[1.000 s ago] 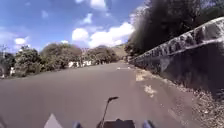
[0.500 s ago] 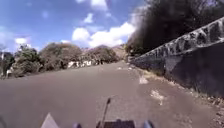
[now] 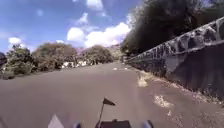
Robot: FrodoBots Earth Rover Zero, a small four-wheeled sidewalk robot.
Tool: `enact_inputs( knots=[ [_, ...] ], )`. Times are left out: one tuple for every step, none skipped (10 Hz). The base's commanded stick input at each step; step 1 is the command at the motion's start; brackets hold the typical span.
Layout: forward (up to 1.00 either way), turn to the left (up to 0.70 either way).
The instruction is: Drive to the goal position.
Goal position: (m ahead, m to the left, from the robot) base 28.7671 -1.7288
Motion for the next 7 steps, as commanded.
enact_inputs(
  knots=[
    [0.70,0.00],
    [0.70,0.00],
    [0.70,0.00],
    [0.70,0.00],
    [0.70,0.00],
    [0.70,0.00],
    [0.70,0.00]
  ],
)
